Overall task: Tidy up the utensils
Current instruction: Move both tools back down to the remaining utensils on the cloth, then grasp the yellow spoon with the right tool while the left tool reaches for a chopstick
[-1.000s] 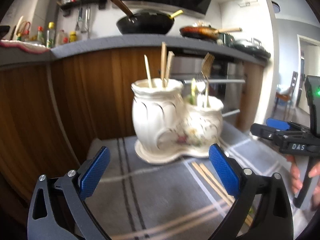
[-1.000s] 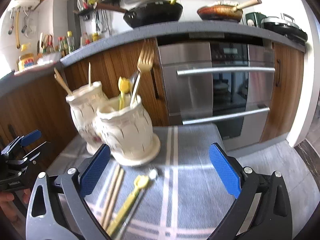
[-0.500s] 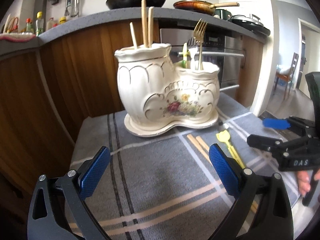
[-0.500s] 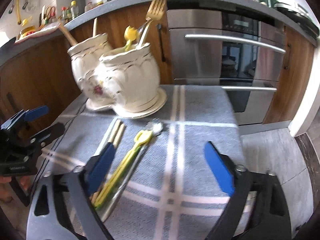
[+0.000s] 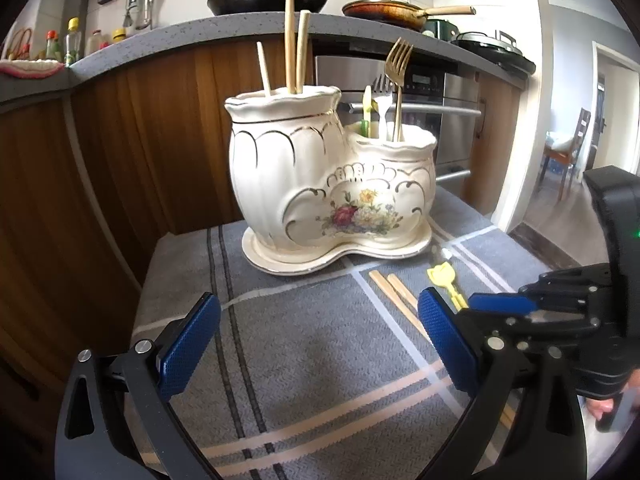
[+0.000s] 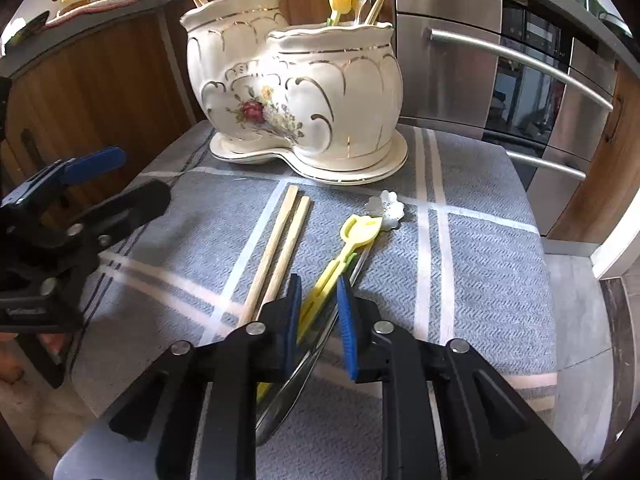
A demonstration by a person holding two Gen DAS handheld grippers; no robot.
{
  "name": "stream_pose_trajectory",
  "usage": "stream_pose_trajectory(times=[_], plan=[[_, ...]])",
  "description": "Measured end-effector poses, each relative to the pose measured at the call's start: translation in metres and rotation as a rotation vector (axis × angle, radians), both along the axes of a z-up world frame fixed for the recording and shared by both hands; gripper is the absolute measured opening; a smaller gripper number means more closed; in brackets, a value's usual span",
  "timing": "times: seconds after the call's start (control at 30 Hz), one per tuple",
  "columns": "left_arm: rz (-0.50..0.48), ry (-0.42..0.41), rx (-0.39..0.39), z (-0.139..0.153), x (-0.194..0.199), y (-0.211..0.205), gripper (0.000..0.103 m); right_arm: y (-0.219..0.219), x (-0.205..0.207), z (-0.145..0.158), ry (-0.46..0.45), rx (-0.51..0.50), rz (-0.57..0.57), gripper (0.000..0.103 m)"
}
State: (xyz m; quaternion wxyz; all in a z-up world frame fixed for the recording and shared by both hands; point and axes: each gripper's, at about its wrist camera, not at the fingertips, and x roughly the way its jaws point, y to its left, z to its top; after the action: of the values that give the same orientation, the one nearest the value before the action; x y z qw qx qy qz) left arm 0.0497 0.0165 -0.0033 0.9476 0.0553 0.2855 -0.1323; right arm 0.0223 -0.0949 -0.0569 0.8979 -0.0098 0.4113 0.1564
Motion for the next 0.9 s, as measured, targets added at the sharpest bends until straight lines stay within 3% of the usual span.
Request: stream_pose_trajectory(times=[0.4, 0.57, 0.7, 0.9], plan=[[0.023, 0.001, -0.037, 0.003, 0.003, 0.011, 0.098, 0.013, 0.023, -0.002, 0.034, -0.14, -0.028, 0.016], [0.015, -0.007, -0.037, 0.005, 0.001, 0.011, 0.098, 0.02, 0.023, -0.002, 0.006, -0.184, -0.025, 0.015], [0.01, 0.014, -0.027, 0.001, 0.003, 0.01, 0.098, 0.012, 0.019, -0.003, -0.007, -0.118, -0.042, 0.01], [-0.019, 0.097, -0.047, -0.007, 0.005, -0.002, 0.098, -0.015, 0.017, 0.005, -0.028, 0.063, -0.044, 0.01]])
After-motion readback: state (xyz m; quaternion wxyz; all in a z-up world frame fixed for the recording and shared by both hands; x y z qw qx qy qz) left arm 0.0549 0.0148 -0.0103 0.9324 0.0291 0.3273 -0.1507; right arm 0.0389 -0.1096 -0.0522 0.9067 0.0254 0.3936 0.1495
